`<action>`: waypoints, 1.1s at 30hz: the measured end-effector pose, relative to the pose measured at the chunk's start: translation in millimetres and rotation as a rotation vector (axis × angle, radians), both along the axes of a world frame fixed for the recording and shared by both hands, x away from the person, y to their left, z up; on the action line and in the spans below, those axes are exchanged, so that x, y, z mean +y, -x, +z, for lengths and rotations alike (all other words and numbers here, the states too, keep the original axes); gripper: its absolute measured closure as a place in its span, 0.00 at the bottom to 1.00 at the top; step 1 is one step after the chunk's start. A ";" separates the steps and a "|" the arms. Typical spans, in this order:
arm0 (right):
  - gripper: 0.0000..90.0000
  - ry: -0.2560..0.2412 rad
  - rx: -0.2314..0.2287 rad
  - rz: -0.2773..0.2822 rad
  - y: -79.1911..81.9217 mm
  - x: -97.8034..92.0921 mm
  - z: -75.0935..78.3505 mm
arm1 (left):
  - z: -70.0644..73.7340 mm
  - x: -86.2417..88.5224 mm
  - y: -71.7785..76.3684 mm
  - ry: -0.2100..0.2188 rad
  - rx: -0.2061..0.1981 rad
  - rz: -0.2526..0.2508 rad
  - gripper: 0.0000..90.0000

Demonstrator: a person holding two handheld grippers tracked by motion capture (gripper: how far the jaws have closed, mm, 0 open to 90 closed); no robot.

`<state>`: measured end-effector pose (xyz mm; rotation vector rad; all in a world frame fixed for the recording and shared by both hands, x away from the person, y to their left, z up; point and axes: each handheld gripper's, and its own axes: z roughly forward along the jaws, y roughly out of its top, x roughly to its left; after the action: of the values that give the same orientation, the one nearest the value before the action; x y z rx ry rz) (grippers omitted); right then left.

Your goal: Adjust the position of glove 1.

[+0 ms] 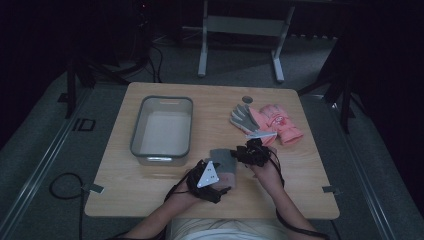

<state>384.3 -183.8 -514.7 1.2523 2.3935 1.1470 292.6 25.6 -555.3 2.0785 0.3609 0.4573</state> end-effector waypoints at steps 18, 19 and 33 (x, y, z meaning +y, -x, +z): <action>0.47 0.030 0.116 -0.033 -18.8 14.3 -36.6 | -15.8 -10.0 -5.0 -0.202 -0.026 -0.002 0.41; 0.48 0.032 0.116 -0.027 -18.6 14.7 -36.6 | -14.9 -9.5 -6.1 -0.212 -0.023 -0.005 0.43; 0.76 -0.139 0.237 0.025 -23.6 29.9 -37.4 | -10.0 2.9 -17.2 -0.176 0.044 -0.034 0.66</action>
<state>407.9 -153.9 -552.1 1.4828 2.5392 1.2553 309.9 28.5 -565.3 2.2647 0.3208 0.4364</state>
